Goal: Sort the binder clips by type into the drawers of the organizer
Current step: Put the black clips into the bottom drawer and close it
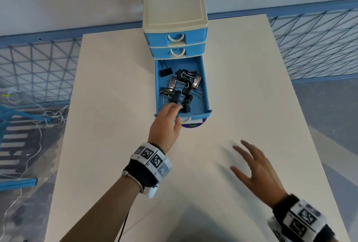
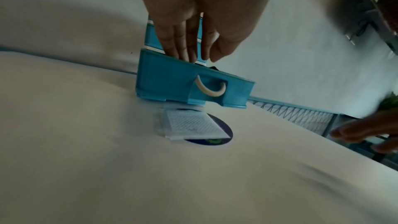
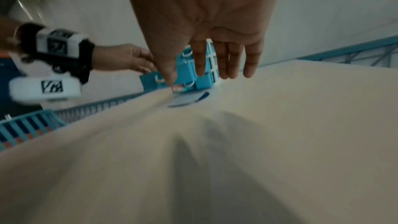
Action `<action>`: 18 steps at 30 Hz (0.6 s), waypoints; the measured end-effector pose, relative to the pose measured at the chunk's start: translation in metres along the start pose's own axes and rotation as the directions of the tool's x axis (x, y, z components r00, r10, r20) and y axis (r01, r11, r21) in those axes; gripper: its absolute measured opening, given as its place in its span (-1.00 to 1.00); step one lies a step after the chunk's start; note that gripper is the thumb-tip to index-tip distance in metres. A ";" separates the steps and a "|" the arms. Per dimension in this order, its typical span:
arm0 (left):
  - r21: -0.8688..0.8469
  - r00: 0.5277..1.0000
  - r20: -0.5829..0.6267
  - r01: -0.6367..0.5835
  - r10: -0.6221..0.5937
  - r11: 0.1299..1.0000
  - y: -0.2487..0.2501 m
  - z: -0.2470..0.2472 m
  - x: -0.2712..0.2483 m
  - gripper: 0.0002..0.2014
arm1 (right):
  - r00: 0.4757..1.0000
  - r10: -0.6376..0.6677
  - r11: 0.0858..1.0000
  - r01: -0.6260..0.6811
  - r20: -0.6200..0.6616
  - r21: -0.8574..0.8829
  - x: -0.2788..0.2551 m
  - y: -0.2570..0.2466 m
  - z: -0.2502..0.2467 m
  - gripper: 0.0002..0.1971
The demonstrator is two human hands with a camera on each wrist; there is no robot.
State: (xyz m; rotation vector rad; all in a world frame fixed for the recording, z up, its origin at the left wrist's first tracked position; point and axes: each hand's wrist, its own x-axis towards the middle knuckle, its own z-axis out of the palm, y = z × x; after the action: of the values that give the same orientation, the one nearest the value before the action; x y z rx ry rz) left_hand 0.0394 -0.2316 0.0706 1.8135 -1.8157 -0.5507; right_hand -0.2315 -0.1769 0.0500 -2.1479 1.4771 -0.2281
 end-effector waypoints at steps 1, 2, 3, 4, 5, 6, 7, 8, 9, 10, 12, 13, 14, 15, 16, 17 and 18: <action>0.013 1.000 0.009 0.000 0.000 1.000 0.001 0.002 -0.001 -0.67 | 0.999 0.016 1.000 -0.015 0.032 -0.027 -0.011 0.004 0.008 -0.32; 0.026 1.000 0.017 -0.001 0.001 1.000 0.003 0.003 -0.001 -0.66 | 0.998 0.035 0.998 -0.033 0.060 -0.047 -0.020 0.008 0.015 -0.29; 0.036 1.000 0.024 -0.001 0.000 0.999 0.004 0.005 -0.002 -0.65 | 0.995 0.057 0.997 -0.052 0.085 -0.065 -0.027 0.012 0.021 -0.26; 0.045 1.000 0.031 0.002 -0.003 0.999 0.006 0.006 -0.002 -0.64 | 0.991 0.080 0.994 -0.072 0.105 -0.082 -0.032 0.016 0.026 -0.23; 0.054 0.999 0.038 0.003 -0.005 0.999 0.007 0.007 -0.003 -0.63 | 0.987 0.102 0.991 -0.090 0.123 -0.099 -0.036 0.020 0.031 -0.20; 0.060 0.999 0.046 0.000 -0.003 0.998 0.008 0.009 -0.003 -0.63 | 0.984 0.115 0.988 -0.100 0.136 -0.117 -0.039 0.024 0.036 -0.17; 0.062 0.998 0.055 -0.011 0.008 0.998 0.009 0.010 -0.003 -0.63 | 0.982 0.121 0.986 -0.102 0.143 -0.135 -0.040 0.027 0.040 -0.16; 0.061 0.998 0.065 -0.031 0.027 0.998 0.010 0.012 -0.002 -0.63 | 0.981 0.123 0.983 -0.100 0.148 -0.154 -0.041 0.029 0.042 -0.15; 0.063 0.996 0.075 -0.053 0.048 0.997 0.012 0.014 -0.002 -0.63 | 0.980 0.126 0.980 -0.099 0.153 -0.173 -0.041 0.031 0.044 -0.14; 0.071 0.994 0.091 -0.067 0.061 0.995 0.014 0.016 -0.001 -0.63 | 0.978 0.131 0.976 -0.100 0.160 -0.192 -0.040 0.032 0.046 -0.14; 0.106 0.988 0.130 -0.093 0.079 0.990 0.018 0.019 0.002 -0.60 | 0.972 0.148 0.969 -0.106 0.181 -0.224 -0.036 0.034 0.047 -0.13; 0.134 0.984 0.148 -0.115 0.095 0.984 0.019 0.020 0.005 -0.58 | 0.968 0.156 0.965 -0.108 0.194 -0.238 -0.033 0.035 0.047 -0.12; 0.166 0.979 0.170 -0.138 0.110 0.976 0.022 0.021 0.008 -0.56 | 0.965 0.163 0.962 -0.109 0.206 -0.252 -0.031 0.035 0.047 -0.11; 0.200 0.973 0.203 -0.151 0.110 0.968 0.024 0.022 0.011 -0.53 | 0.962 0.167 0.959 -0.108 0.215 -0.262 -0.028 0.034 0.048 -0.11; 0.234 0.965 0.246 -0.148 0.088 0.961 0.025 0.023 0.015 -0.49 | 0.960 0.170 0.958 -0.109 0.220 -0.267 -0.026 0.034 0.048 -0.10; 0.267 0.957 0.286 -0.131 0.051 0.955 0.027 0.024 0.018 -0.45 | 0.959 0.173 0.957 -0.109 0.225 -0.269 -0.025 0.033 0.048 -0.10; 0.300 0.948 0.318 -0.109 0.009 0.948 0.027 0.025 0.022 -0.43 | 0.957 0.175 0.956 -0.109 0.231 -0.273 -0.024 0.032 0.048 -0.09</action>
State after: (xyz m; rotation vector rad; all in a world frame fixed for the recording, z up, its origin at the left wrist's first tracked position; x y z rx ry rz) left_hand 0.0035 -0.2548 0.0694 1.9542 -2.2763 -0.5787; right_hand -0.2474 -0.1481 -0.0036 -2.1561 1.5706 0.2973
